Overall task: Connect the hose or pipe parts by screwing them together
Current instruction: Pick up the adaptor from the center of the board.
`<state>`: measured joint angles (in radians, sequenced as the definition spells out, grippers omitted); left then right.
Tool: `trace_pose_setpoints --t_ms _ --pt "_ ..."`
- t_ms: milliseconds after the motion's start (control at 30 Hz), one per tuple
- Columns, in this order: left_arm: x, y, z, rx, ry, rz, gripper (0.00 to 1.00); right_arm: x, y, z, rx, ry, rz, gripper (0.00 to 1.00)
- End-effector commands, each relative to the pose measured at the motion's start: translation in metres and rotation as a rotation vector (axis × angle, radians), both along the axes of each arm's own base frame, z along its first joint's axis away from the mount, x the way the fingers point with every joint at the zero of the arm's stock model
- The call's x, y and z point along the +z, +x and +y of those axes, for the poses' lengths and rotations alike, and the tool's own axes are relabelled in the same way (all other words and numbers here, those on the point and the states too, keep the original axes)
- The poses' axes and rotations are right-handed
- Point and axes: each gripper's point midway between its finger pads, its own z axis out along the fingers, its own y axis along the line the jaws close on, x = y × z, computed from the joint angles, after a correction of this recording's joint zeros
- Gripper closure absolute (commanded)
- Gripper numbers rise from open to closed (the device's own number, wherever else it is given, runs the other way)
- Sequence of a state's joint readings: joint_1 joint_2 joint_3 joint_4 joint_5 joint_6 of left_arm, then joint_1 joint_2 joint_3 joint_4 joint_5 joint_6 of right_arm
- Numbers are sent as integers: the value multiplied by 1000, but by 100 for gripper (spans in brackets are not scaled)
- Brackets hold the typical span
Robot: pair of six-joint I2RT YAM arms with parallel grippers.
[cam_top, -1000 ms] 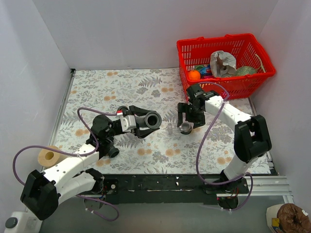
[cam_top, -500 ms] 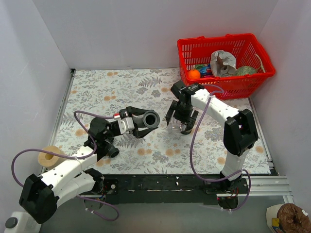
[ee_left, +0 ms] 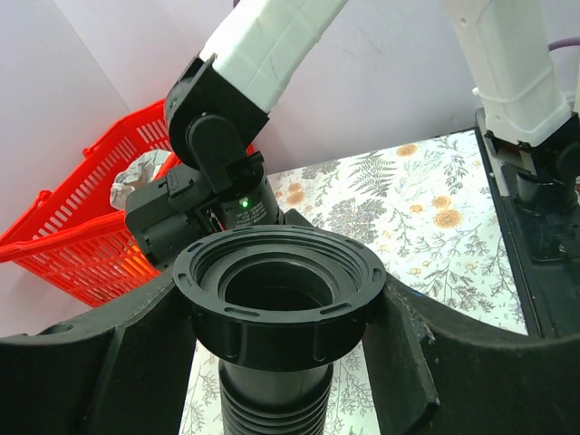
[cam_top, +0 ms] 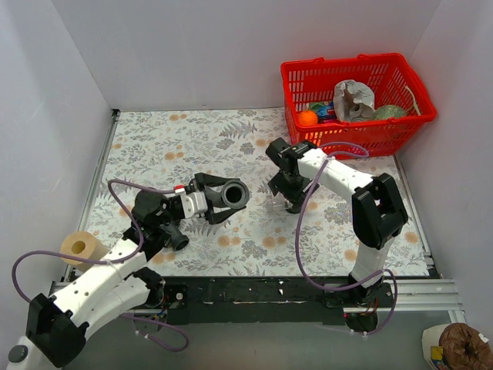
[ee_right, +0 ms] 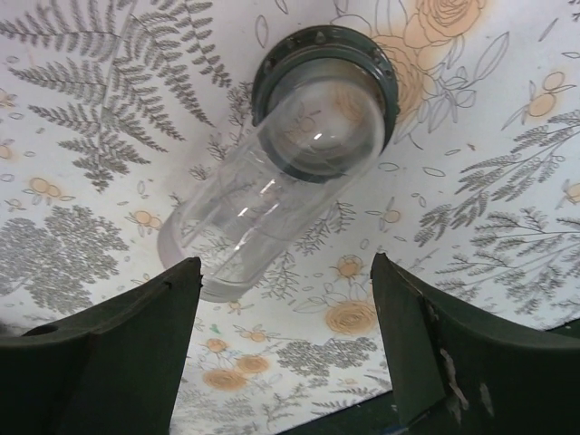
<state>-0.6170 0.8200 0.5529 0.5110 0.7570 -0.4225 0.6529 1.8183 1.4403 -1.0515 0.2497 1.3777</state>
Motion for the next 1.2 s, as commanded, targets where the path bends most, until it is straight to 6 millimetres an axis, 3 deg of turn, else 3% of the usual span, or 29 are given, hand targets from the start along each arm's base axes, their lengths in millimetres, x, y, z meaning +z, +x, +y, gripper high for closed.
trace_pose_setpoints --t_ms 0,133,433,533,667,767,900,967,1000,1033,1067,1167 --pt "25 -19 9 -26 -3 -59 100 13 23 2 -117 -11 -152 18" --pt "33 -31 16 -35 -12 -74 100 -1 26 -3 -151 -62 -153 18" --pt "34 -48 26 -47 17 -60 100 -52 -3 -11 -135 -188 -33 19" --pt "38 -48 27 -43 4 -28 100 -63 -10 -11 -121 -230 6 19" --pt "42 -50 29 -39 -6 -20 100 -61 -13 -11 -67 -279 13 25" --pt "44 -50 29 -34 -9 -20 100 -59 -18 -17 -23 -279 -16 39" --pt "44 -51 27 -51 -5 -10 100 -62 -20 -19 48 -227 -74 68" --pt "43 -50 25 -56 -2 5 100 -61 -18 -17 117 -213 -88 71" --pt "43 -50 26 -59 -1 5 100 -62 -18 -17 143 -219 -88 89" --pt "42 -50 25 -60 1 5 100 -62 -17 -17 185 -228 -82 98" --pt "43 -50 25 -59 -1 5 100 -61 -17 -17 211 -238 -75 99" --pt "45 -48 26 -45 -8 2 100 -28 -5 -3 319 -274 -179 99"
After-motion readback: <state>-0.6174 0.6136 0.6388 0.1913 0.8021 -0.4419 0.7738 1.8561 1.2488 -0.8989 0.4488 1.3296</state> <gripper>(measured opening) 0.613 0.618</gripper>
